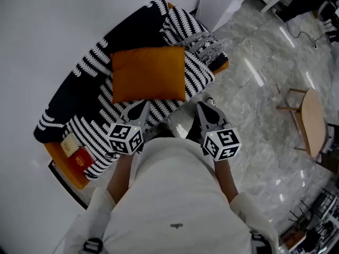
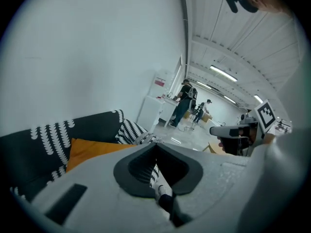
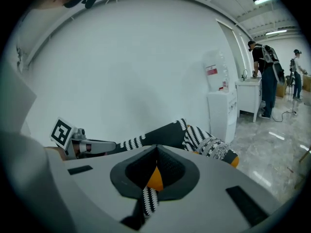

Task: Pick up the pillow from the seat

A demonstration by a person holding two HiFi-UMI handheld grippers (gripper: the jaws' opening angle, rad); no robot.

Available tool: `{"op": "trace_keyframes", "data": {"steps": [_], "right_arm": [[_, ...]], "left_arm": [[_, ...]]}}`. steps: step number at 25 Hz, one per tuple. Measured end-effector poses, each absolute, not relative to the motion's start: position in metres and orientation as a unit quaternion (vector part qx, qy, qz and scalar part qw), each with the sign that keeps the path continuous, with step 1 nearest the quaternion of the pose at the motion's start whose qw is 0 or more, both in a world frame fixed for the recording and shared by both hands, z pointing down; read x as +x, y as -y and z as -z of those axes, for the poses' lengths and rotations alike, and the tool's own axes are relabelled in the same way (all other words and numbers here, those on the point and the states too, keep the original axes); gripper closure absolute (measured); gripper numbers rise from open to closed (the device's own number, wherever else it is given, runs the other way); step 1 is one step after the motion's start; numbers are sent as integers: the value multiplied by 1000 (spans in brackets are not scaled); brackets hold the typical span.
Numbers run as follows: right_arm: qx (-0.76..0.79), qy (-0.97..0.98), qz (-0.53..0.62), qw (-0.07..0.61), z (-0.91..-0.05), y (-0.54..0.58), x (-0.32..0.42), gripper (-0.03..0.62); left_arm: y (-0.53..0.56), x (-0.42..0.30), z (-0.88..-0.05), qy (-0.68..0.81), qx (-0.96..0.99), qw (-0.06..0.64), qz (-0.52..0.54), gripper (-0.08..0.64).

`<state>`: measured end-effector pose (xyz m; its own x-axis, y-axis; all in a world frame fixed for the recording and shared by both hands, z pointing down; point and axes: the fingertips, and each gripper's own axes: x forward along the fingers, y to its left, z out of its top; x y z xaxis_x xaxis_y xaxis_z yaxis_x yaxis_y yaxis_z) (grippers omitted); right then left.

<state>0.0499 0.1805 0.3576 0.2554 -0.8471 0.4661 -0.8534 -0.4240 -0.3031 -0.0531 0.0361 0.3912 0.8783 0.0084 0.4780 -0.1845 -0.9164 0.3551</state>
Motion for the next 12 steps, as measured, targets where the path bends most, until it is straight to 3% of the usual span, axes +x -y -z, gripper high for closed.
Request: {"op": "trace_keyframes", "data": {"steps": [12], "right_arm": [[698,651,-295,39,-355,-143,160,584]], "left_arm": [[-51,15,-380,183,929,246,-205,549]]}}
